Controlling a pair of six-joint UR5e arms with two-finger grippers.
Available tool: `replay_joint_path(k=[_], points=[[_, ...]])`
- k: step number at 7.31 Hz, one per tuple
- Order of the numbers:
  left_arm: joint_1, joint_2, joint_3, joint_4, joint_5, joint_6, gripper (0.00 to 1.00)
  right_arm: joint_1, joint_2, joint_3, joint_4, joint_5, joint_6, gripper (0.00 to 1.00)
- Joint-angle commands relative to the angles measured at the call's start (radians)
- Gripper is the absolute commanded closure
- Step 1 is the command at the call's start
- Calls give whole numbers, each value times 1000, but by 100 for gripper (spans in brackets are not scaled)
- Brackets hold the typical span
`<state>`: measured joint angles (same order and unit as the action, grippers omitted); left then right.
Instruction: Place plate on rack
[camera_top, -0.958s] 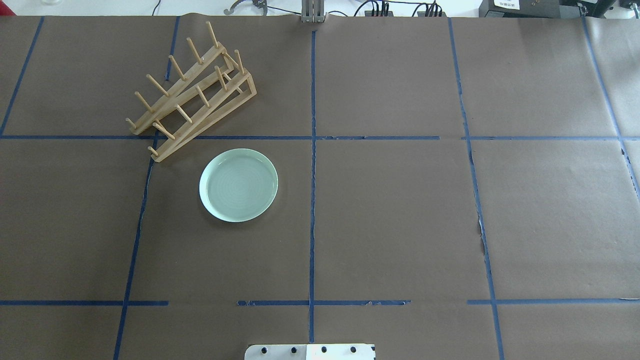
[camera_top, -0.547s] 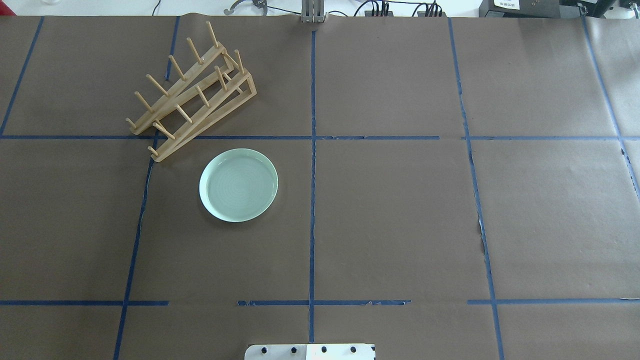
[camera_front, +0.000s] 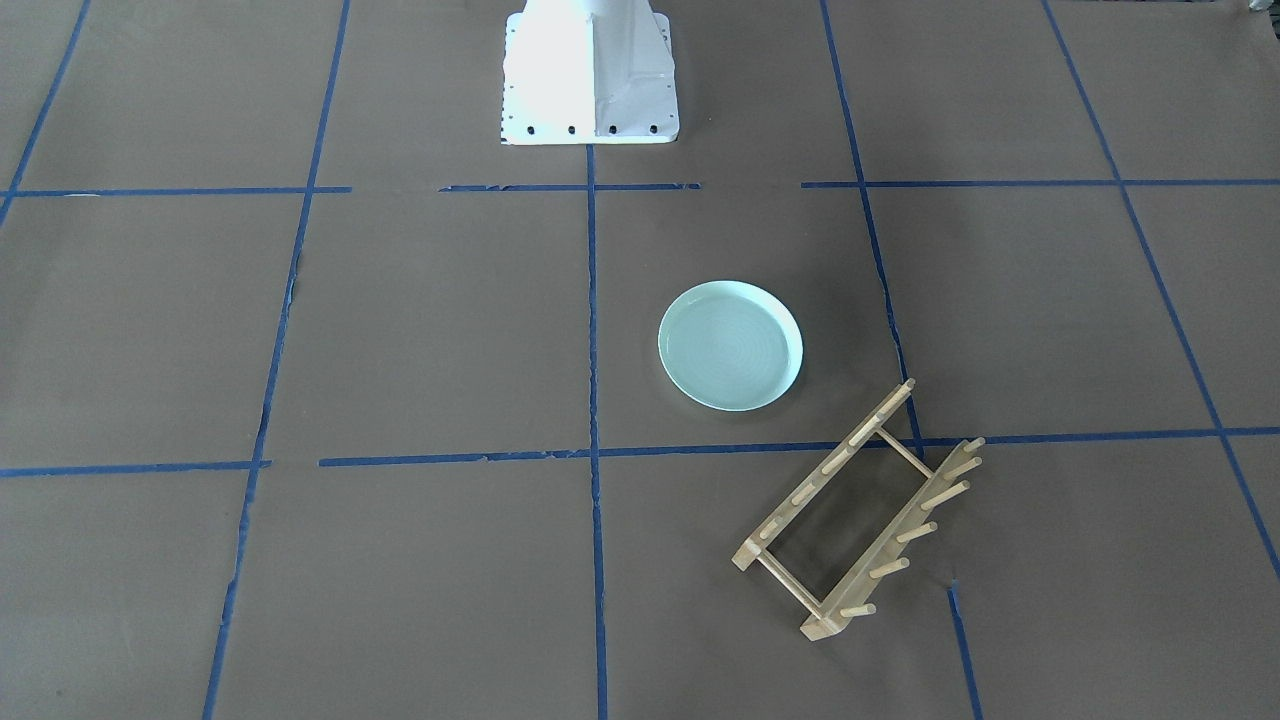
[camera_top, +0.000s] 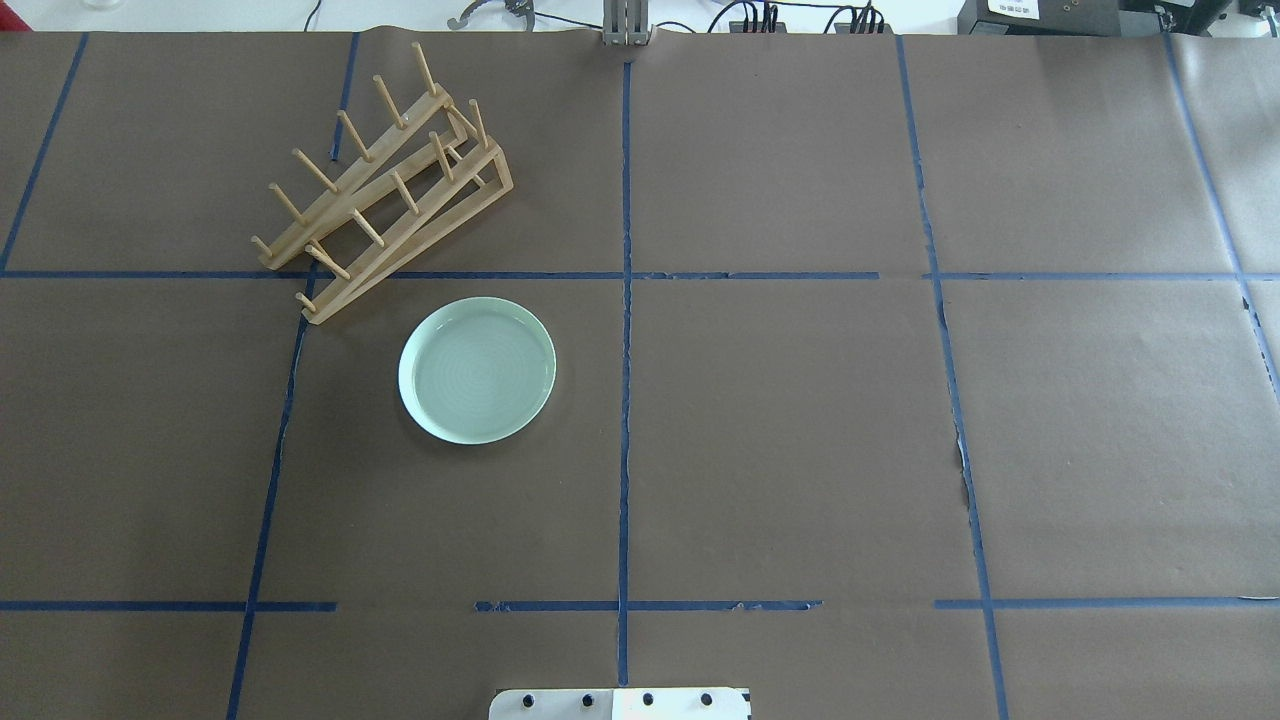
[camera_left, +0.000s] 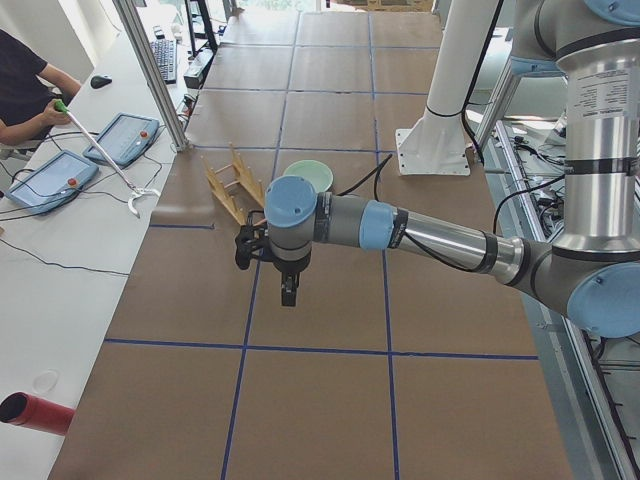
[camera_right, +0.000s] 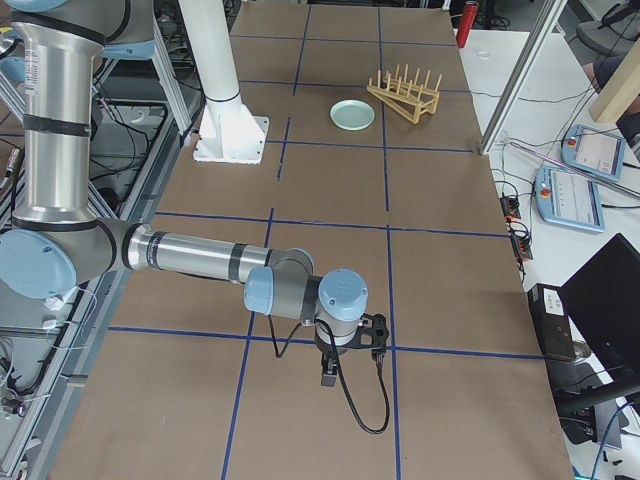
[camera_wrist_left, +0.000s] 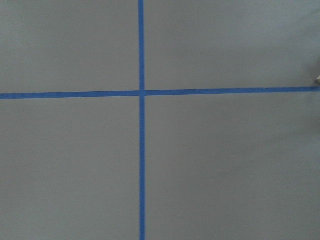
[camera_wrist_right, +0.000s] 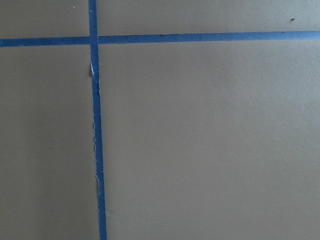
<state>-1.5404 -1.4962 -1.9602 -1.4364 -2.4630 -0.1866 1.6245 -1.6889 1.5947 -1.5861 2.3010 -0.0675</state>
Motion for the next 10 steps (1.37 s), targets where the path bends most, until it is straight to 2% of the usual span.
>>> replay_joint_path(k=[1, 3, 4, 5, 6, 7, 8, 9, 10], points=[[205, -150, -72, 1, 4, -416, 0, 0, 0, 1, 0, 0, 0, 0], [400, -411, -34, 1, 71, -789, 0, 0, 0, -1, 0, 0, 0, 0], [511, -537, 25, 2, 123, -977, 0, 0, 0, 1, 0, 0, 0, 0], [610, -611, 59, 2, 225, -1086, 0, 0, 0, -1, 0, 0, 0, 0], [726, -654, 154, 1, 269, -1118, 0, 0, 0, -1, 0, 0, 0, 0], [790, -736, 276, -18, 312, -1126, 0, 0, 0, 1, 0, 0, 0, 0], [798, -798, 410, -89, 314, -1128, 0, 0, 0, 1, 0, 0, 0, 0], [834, -849, 505, -108, 341, -1127, 0, 0, 0, 1, 0, 0, 0, 0], [864, -852, 530, -143, 375, -1130, 1, 0, 0, 1, 0, 0, 0, 0]])
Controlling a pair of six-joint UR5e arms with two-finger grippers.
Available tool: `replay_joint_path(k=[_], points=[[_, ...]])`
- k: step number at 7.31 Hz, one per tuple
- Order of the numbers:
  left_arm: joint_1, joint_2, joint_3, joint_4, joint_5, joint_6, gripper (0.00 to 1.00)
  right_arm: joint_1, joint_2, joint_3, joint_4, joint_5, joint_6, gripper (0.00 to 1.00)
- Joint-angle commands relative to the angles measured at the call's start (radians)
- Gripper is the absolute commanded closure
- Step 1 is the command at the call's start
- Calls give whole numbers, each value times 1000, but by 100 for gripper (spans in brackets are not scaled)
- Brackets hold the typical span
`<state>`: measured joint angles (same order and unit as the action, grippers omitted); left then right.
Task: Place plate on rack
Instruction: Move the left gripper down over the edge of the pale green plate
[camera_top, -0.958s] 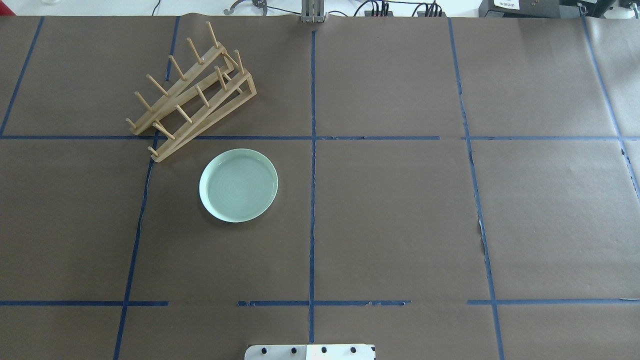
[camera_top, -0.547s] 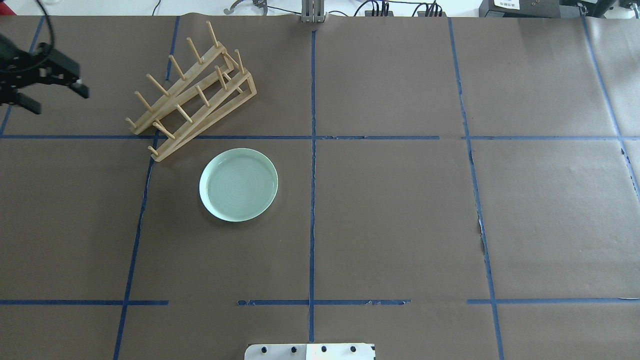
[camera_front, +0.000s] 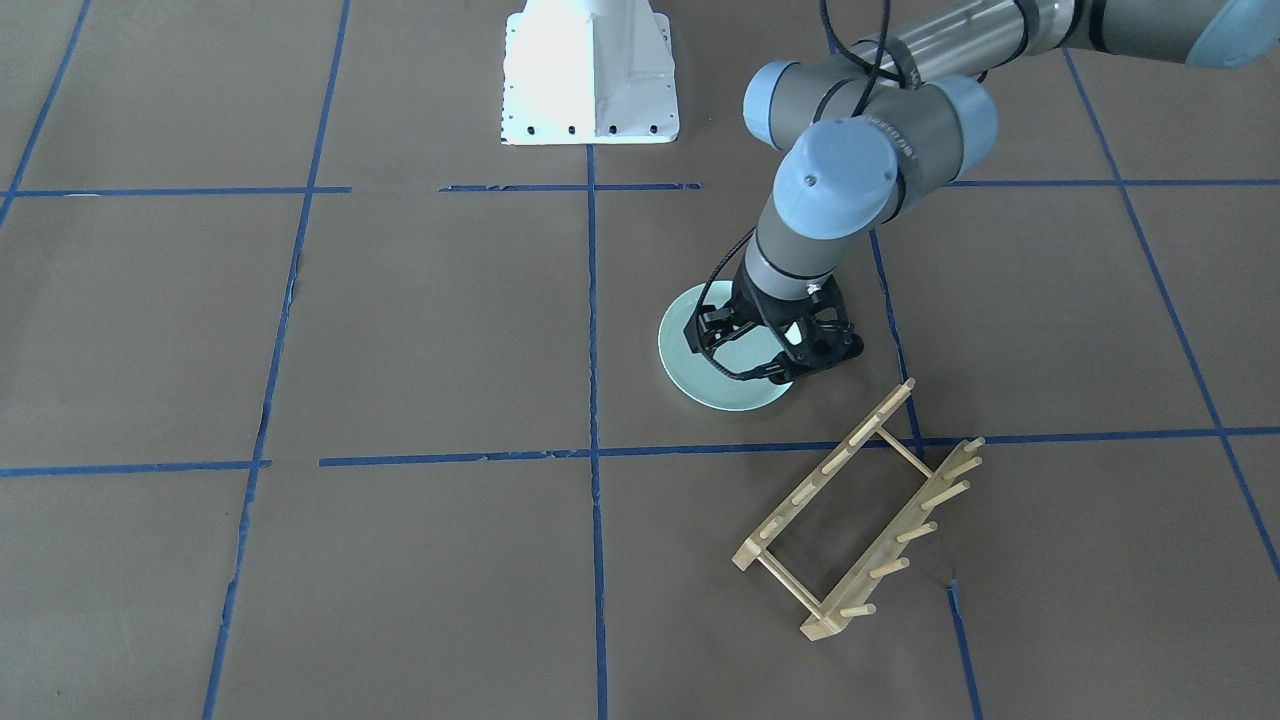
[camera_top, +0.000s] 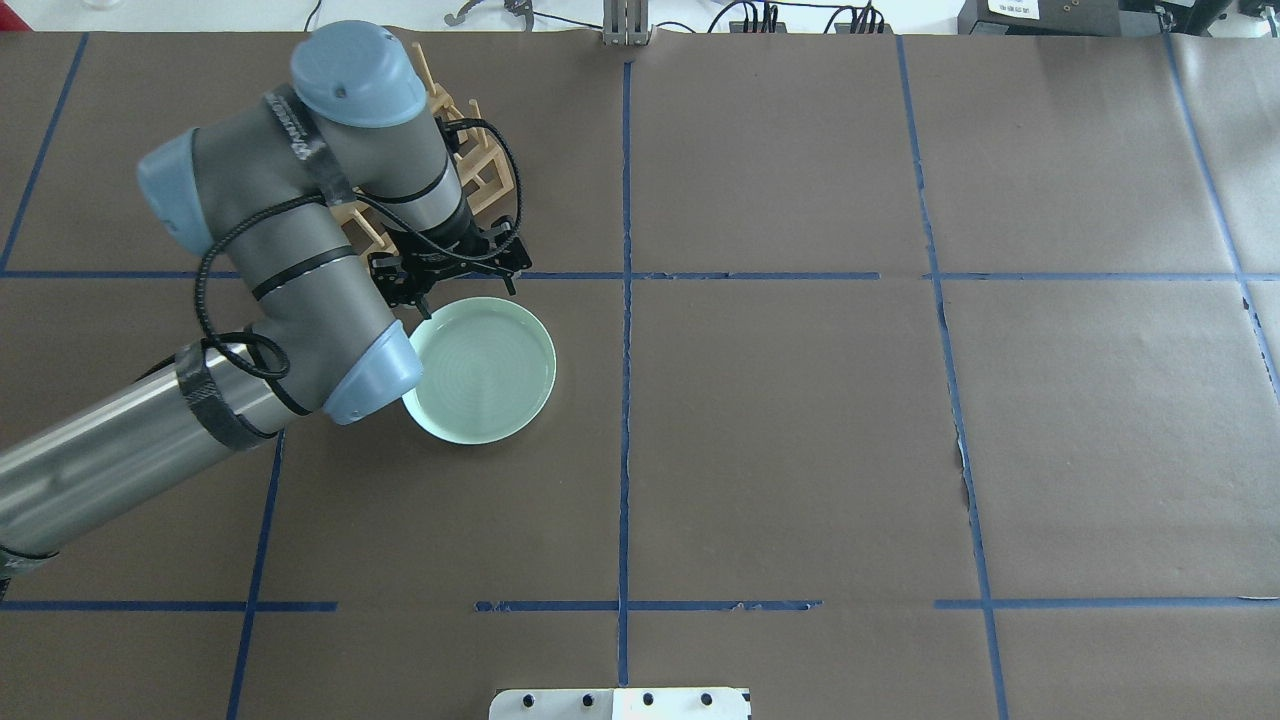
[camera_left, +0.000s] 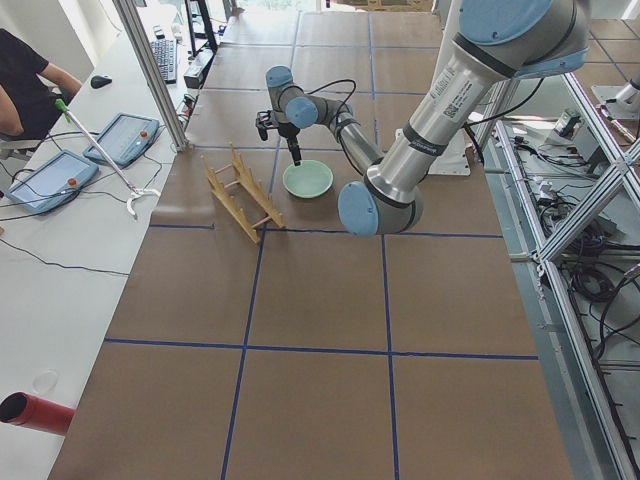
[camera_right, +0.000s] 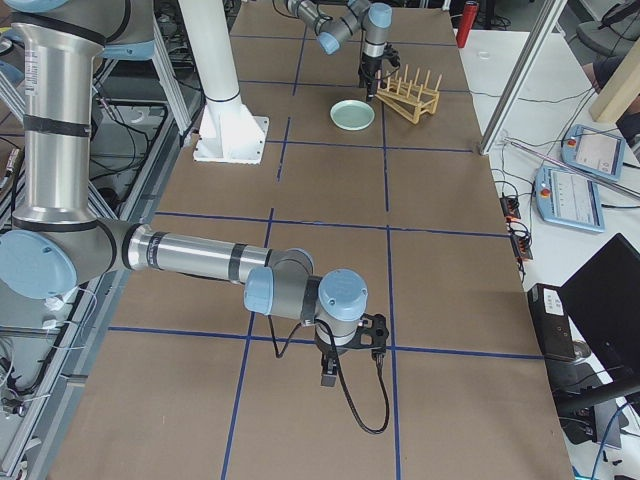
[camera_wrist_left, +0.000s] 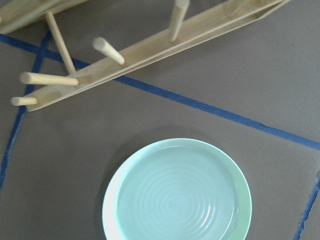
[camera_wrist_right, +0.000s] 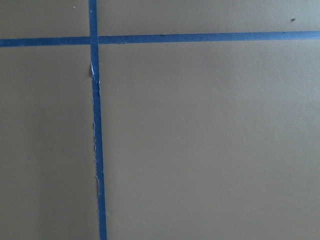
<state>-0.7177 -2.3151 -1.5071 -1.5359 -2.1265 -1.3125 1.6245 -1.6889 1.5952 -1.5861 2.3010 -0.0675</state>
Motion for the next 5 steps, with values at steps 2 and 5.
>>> replay_joint_path(k=[2, 5], points=[[72, -65, 149, -107, 42, -60, 7, 0, 0, 0, 0, 0, 0, 0], [84, -108, 211, -150, 128, -53, 15, 0, 0, 0, 0, 0, 0, 0]])
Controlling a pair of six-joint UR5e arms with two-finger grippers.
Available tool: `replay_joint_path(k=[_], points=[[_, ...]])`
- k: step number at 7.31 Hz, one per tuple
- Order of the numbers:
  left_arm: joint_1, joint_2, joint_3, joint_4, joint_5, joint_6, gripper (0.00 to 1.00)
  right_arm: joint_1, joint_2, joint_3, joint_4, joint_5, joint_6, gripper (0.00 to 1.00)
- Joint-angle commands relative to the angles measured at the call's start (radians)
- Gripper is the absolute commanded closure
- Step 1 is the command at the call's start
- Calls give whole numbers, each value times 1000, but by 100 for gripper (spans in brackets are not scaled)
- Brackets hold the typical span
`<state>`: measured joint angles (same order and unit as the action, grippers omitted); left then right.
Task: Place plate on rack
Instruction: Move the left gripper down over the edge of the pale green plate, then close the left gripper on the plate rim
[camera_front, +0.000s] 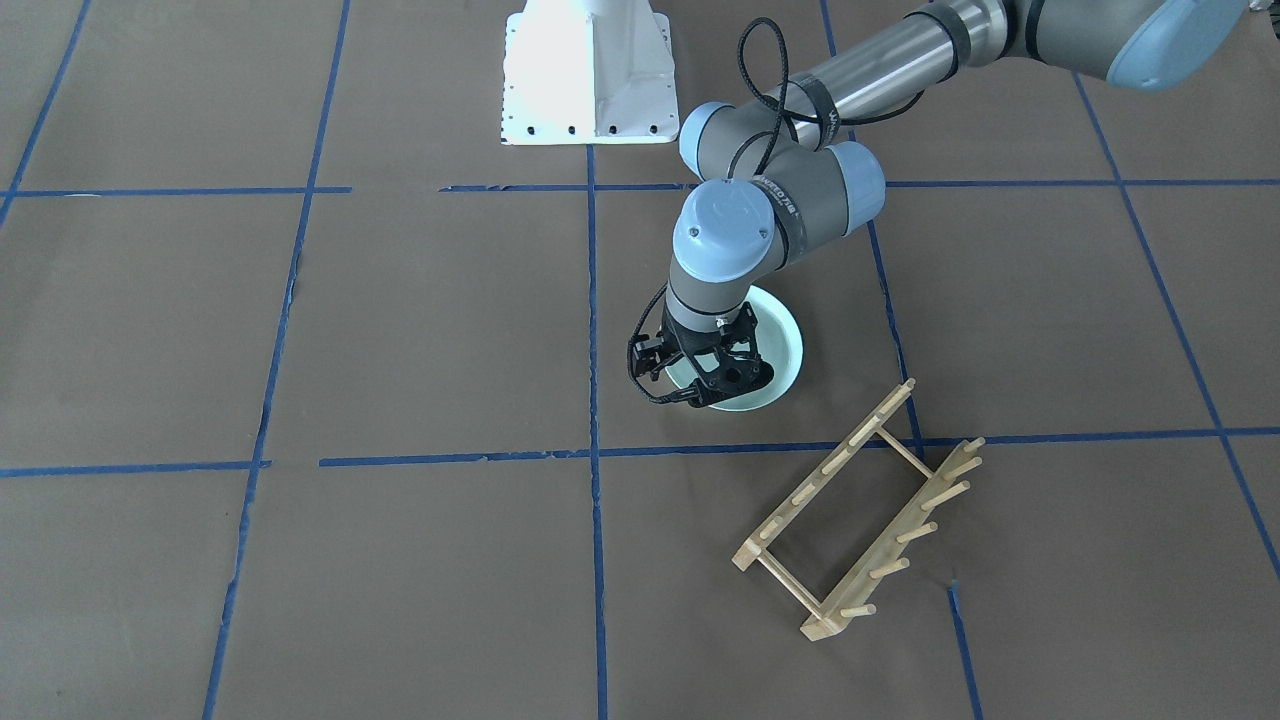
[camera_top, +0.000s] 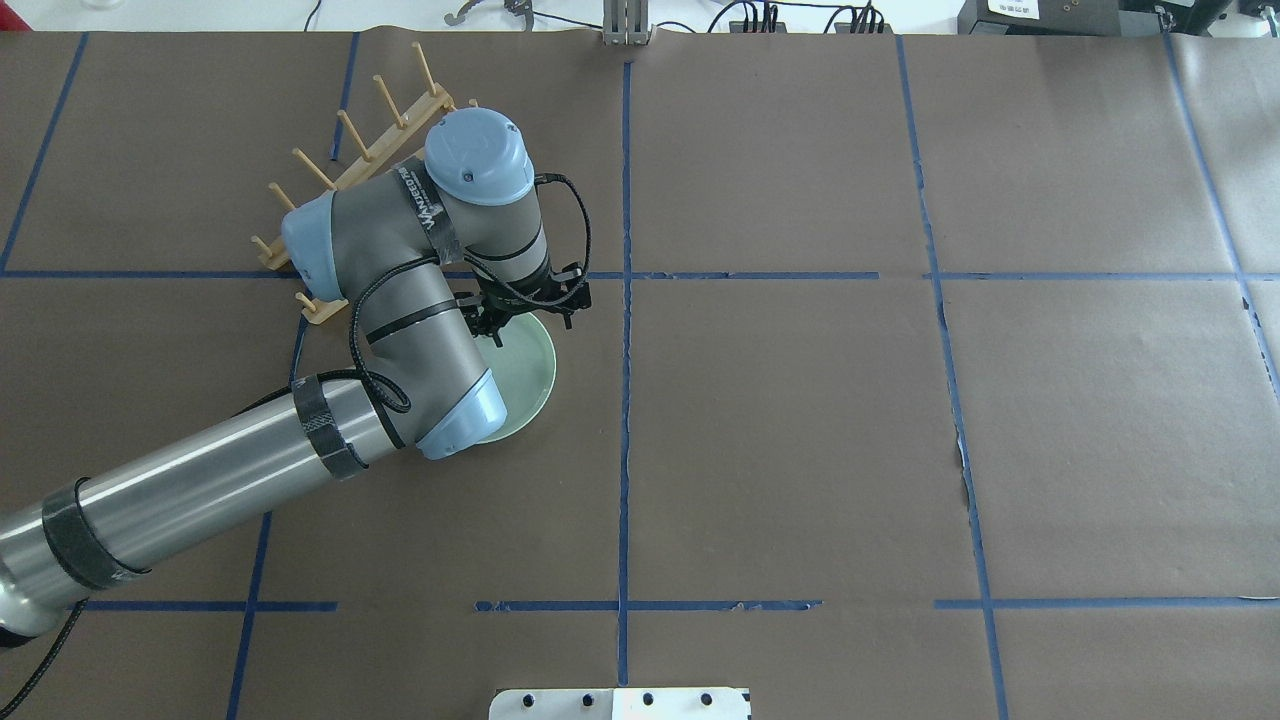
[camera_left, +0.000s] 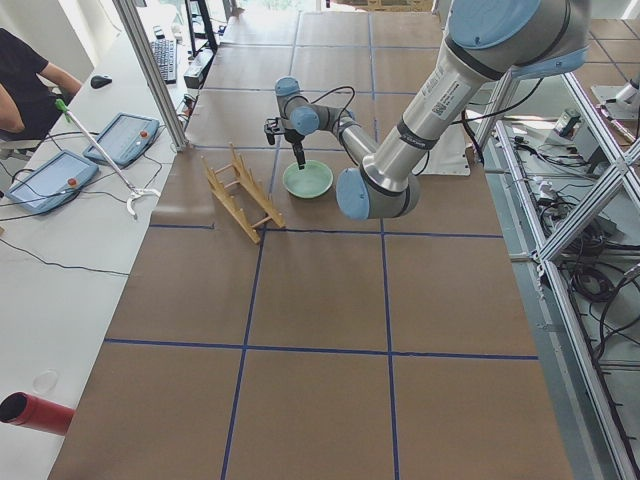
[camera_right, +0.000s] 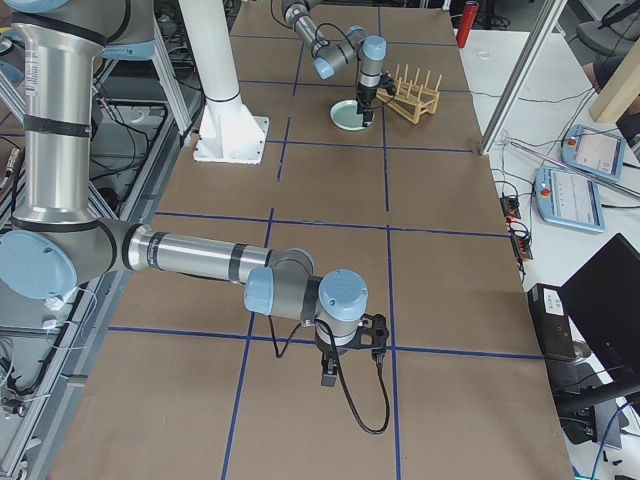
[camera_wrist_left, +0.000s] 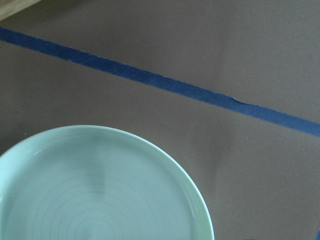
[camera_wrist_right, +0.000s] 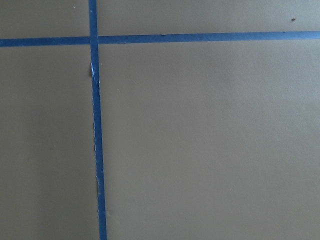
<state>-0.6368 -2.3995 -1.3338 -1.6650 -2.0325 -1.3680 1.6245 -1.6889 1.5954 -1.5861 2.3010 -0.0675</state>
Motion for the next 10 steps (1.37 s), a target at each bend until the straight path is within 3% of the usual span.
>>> replay_joint_path(k=[1, 3, 4, 5, 7, 9, 10], points=[[3, -32, 63, -44, 50, 4, 16, 0, 0, 0, 0, 0, 0, 0], [9, -32, 80, -64, 51, 3, 22, 0, 0, 0, 0, 0, 0, 0], [9, -32, 82, -64, 51, 0, 33, 0, 0, 0, 0, 0, 0, 0], [9, -30, 82, -64, 51, -5, 69, 0, 0, 0, 0, 0, 0, 0], [11, -26, 82, -64, 51, -6, 100, 0, 0, 0, 0, 0, 0, 0], [5, -30, 74, -59, 45, -13, 100, 0, 0, 0, 0, 0, 0, 0], [-32, -35, 21, -56, 40, -37, 100, 0, 0, 0, 0, 0, 0, 0]])
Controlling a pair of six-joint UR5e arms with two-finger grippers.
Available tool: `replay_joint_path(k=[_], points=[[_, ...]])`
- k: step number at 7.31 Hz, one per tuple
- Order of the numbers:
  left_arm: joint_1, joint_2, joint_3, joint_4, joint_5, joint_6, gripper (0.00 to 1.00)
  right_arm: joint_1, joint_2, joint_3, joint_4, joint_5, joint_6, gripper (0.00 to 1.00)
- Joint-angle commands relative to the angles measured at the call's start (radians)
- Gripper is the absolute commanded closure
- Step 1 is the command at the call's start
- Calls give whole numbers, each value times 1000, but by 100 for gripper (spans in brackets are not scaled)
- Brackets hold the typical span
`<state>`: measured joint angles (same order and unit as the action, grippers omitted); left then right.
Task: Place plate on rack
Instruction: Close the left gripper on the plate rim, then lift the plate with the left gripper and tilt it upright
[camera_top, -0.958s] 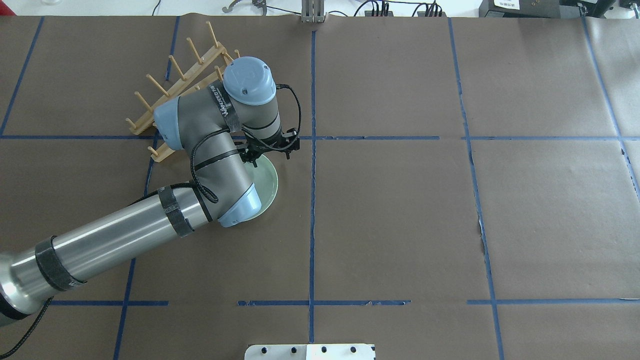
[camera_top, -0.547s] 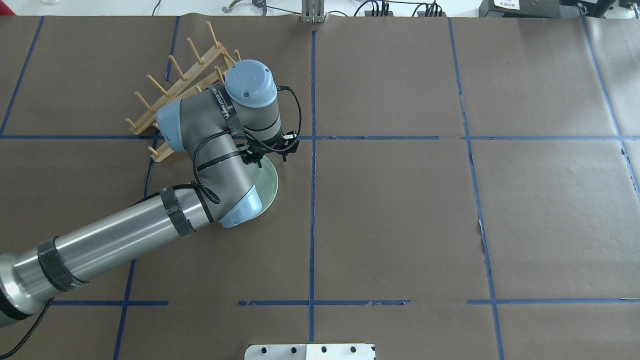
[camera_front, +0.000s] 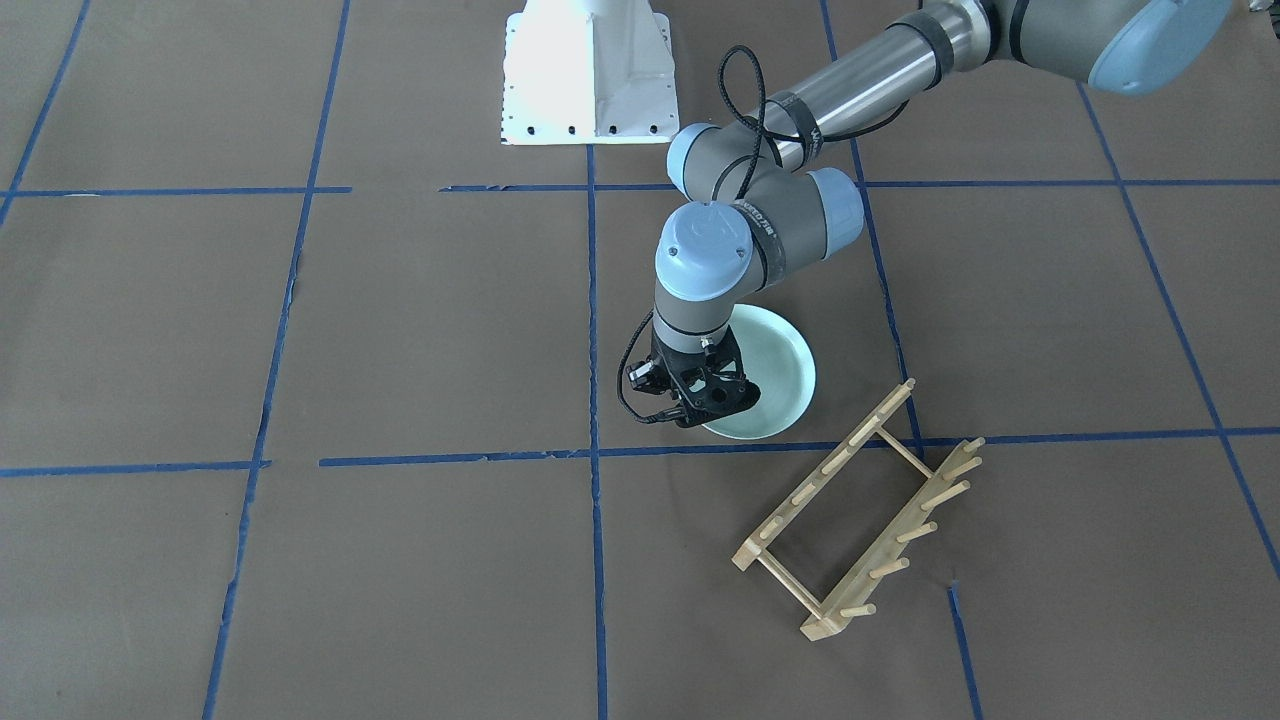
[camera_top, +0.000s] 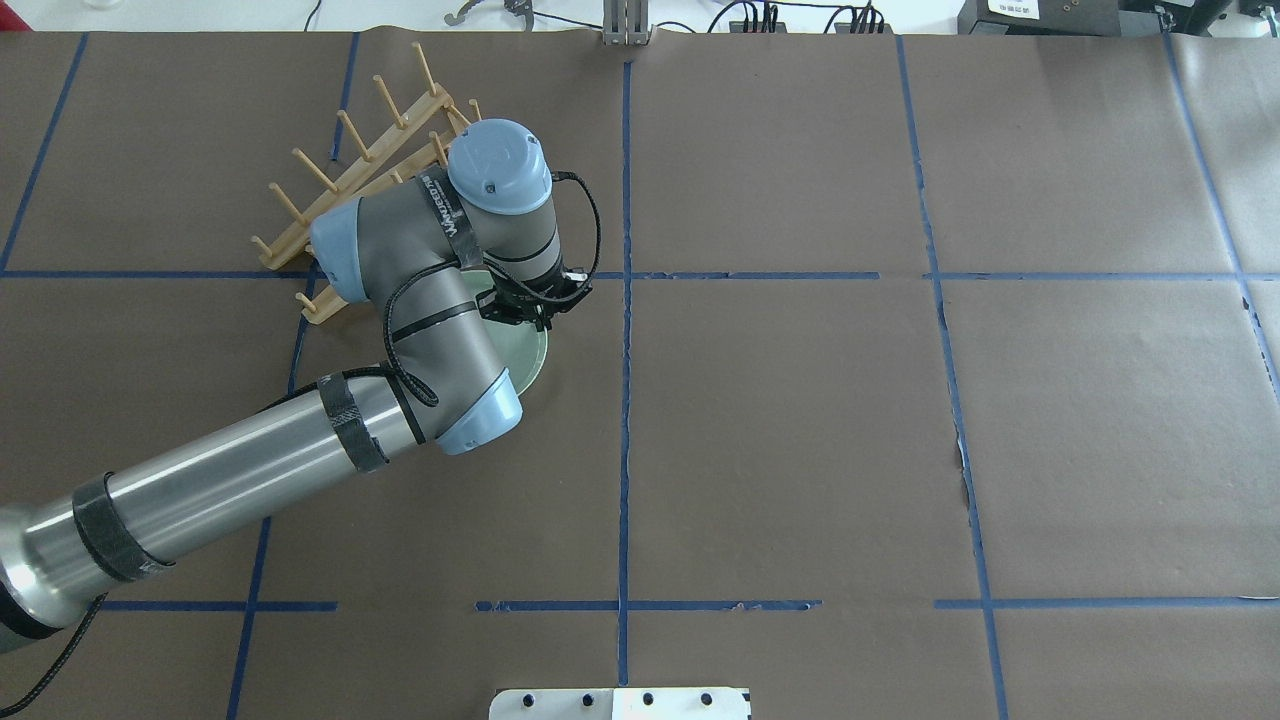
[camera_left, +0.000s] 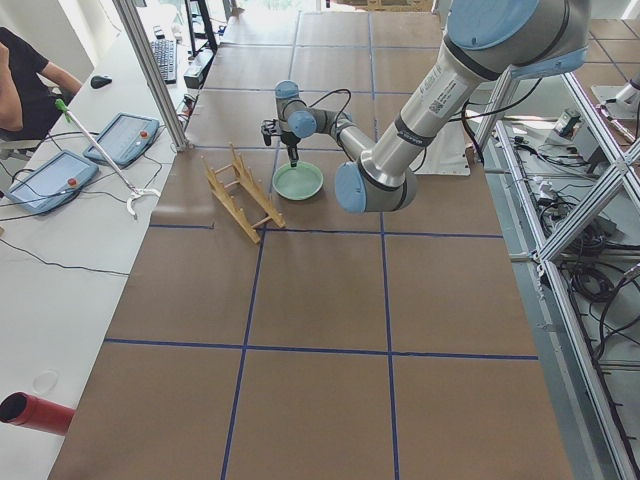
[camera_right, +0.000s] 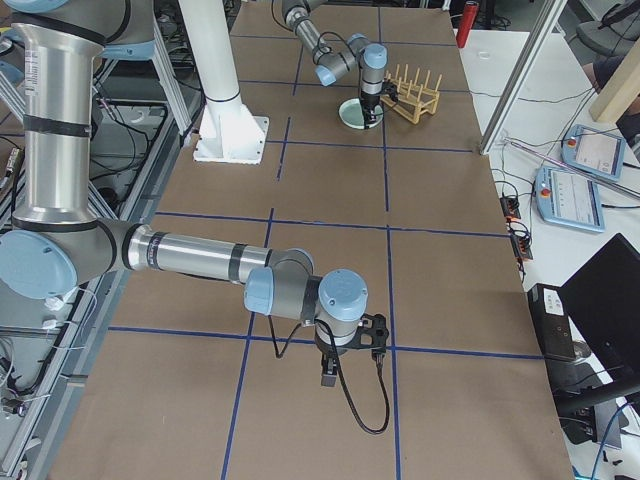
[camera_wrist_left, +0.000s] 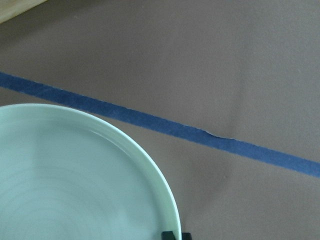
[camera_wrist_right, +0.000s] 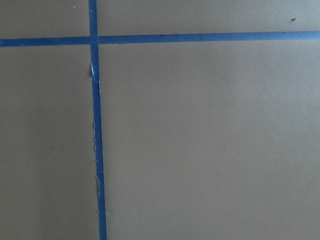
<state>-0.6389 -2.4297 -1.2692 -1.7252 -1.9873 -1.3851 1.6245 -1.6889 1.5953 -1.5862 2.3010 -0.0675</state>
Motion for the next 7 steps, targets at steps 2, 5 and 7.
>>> replay_joint_path(k=[2, 5, 7], points=[[-135, -2, -209, -8, -71, -150, 100, 0, 0, 0, 0, 0, 0, 0], [-255, 104, -343, -412, -91, -455, 100, 0, 0, -1, 0, 0, 0, 0], [-326, 211, -339, -789, -76, -583, 100, 0, 0, 0, 0, 0, 0, 0]])
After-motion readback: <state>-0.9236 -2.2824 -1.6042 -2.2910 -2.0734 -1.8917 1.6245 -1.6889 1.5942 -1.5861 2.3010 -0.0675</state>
